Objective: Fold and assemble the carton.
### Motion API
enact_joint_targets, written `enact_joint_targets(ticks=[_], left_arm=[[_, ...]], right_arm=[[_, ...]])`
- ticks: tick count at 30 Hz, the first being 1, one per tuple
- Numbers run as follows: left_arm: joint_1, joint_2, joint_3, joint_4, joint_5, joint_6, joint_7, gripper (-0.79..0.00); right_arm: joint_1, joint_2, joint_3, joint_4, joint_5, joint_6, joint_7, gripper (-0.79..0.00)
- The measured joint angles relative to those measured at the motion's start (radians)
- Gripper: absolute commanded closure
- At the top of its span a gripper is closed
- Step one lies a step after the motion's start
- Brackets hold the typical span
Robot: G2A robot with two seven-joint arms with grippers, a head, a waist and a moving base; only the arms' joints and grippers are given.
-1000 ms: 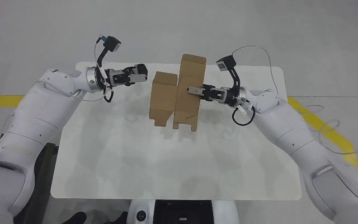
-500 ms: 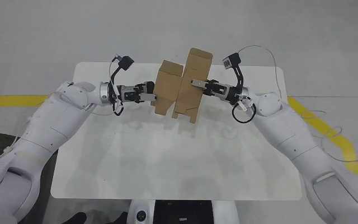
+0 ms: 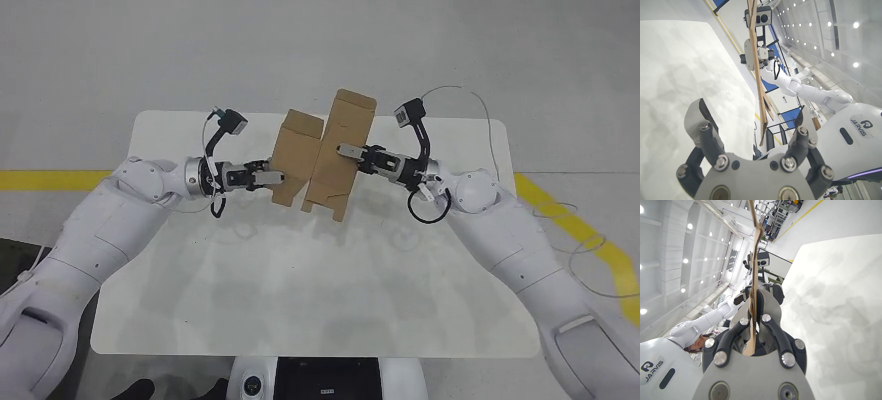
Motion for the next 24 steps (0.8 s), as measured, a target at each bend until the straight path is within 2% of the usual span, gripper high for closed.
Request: enact_joint_targets(ticks=[13, 14, 15, 16, 24], left_arm=[[0.015, -0.025, -0.047, 0.035, -0.055, 0.085, -0.068, 0.0], [0.015, -0.028, -0.05, 0.036, -0.057, 0.091, -0.071, 0.0], [0.016, -0.03, -0.053, 0.037, -0.06, 0.097, -0.075, 0.0], [0.016, -0.032, -0.057, 0.04, -0.063, 0.105, -0.08, 0.0], [-0.003, -0.043, -0.09, 0.076, -0.07, 0.173, -0.143, 0.0]], right_arm=[[-0.007, -0.021, 0.036, 0.007, -0.043, 0.015, 0.009, 0.0], [-0.008, -0.022, 0.039, 0.007, -0.045, 0.014, 0.01, -0.117], [-0.009, -0.023, 0.043, 0.006, -0.047, 0.014, 0.012, -0.326], [-0.01, -0.024, 0.047, 0.004, -0.049, 0.014, 0.013, -0.785], [-0.021, -0.015, 0.109, 0.032, -0.079, -0.023, 0.045, -0.785]])
